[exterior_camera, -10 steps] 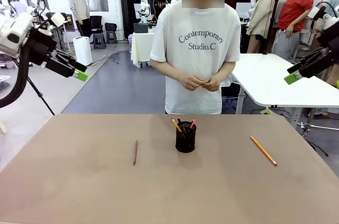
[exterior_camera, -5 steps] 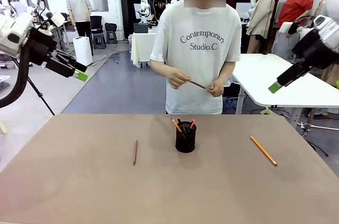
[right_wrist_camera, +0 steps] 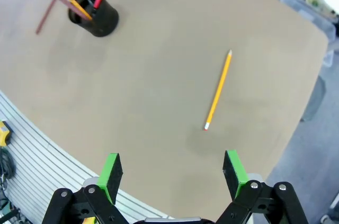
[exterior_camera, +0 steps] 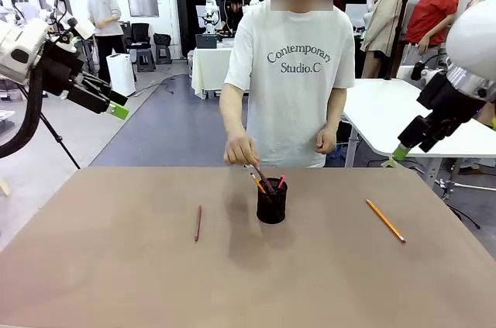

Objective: Place the pens into the pen holder.
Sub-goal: Pick up a writing instrument from the table and place it into the Pen holder.

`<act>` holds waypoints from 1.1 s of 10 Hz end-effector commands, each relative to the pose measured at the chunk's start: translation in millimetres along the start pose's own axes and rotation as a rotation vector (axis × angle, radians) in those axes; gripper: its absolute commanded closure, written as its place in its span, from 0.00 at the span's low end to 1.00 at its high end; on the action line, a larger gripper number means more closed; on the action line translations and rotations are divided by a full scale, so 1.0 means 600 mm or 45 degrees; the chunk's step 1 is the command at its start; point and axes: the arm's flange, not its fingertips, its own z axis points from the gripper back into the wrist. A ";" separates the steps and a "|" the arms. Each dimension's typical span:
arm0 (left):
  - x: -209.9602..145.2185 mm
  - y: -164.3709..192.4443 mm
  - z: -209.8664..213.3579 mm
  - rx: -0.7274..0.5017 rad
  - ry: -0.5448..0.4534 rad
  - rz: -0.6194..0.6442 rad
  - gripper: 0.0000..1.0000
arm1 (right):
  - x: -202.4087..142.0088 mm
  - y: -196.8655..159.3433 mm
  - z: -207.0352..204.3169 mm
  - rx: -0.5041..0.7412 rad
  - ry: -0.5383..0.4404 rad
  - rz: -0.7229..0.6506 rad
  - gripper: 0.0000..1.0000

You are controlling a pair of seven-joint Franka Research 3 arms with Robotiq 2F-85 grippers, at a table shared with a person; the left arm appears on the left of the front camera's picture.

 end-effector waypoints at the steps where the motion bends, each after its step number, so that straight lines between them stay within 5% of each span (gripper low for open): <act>1: 0.001 0.000 0.000 0.006 -0.003 -0.002 0.00 | 0.003 -0.010 -0.015 -0.028 0.068 -0.089 0.00; 9: 0.001 0.000 0.000 0.006 -0.003 -0.002 0.00 | -0.002 -0.017 -0.034 0.006 0.058 -0.065 0.00; 11: 0.001 0.000 0.000 0.006 -0.003 -0.002 0.00 | 0.038 -0.053 -0.079 0.034 0.161 -0.156 0.00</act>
